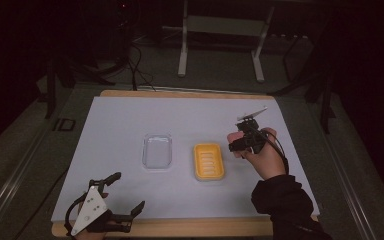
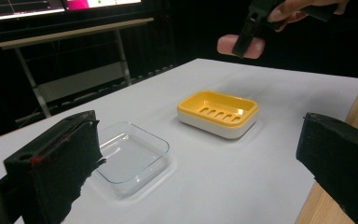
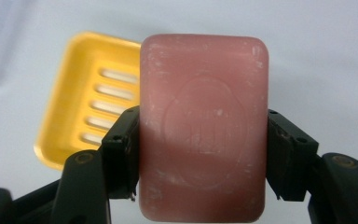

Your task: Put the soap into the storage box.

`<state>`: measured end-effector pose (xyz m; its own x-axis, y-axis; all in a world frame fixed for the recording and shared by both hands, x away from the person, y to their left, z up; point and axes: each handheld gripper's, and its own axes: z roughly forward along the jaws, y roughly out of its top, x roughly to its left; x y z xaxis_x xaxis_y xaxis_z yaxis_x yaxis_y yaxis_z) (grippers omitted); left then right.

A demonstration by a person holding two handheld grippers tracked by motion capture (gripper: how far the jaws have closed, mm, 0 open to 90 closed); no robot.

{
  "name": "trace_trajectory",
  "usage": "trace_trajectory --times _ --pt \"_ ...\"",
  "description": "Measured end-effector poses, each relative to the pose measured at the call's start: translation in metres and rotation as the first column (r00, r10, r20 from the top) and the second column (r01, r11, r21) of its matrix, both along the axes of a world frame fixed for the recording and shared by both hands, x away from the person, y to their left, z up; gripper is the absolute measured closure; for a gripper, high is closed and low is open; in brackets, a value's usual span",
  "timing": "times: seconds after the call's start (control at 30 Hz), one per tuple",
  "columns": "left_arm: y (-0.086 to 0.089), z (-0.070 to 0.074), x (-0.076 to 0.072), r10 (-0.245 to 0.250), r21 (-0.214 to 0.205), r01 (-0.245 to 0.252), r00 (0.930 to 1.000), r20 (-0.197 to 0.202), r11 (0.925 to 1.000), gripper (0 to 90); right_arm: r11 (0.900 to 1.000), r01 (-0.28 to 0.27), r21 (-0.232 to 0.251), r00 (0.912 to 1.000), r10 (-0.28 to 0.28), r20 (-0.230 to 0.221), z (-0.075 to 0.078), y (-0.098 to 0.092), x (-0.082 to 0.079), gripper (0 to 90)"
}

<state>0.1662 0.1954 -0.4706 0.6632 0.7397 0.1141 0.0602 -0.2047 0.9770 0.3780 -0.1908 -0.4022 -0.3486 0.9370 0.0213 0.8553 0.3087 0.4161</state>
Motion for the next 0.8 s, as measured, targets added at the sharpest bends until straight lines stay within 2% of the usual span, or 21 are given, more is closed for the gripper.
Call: trace_trajectory --times 0.17,0.4,0.6,0.67,0.8 --pt "0.000 0.000 -0.001 -0.001 0.005 0.001 1.0000 0.002 1.0000 0.4 0.9990 -0.026 0.036 0.9995 0.025 0.021 0.004 0.021 -0.006 37.7" --pt "0.000 0.001 -0.002 -0.004 0.003 0.004 1.0000 0.004 1.0000 0.4 0.9952 -0.034 0.091 0.9989 0.031 0.035 -0.001 0.044 -0.011 37.7" --pt "-0.001 0.001 -0.002 -0.011 0.004 0.011 0.9999 0.004 0.9999 0.4 0.9953 -0.023 0.094 0.9993 0.020 0.030 -0.014 0.061 -0.014 37.6" --pt "-0.001 0.001 -0.002 -0.012 0.002 0.012 0.9999 0.004 0.9999 0.4 0.9942 -0.012 0.107 0.9998 0.011 0.015 -0.021 0.065 -0.013 37.6" --pt "0.000 0.001 -0.002 -0.013 0.001 0.013 0.9999 0.004 0.9999 0.4 0.9954 0.011 0.095 0.9999 -0.010 -0.006 -0.036 0.070 -0.011 37.6"
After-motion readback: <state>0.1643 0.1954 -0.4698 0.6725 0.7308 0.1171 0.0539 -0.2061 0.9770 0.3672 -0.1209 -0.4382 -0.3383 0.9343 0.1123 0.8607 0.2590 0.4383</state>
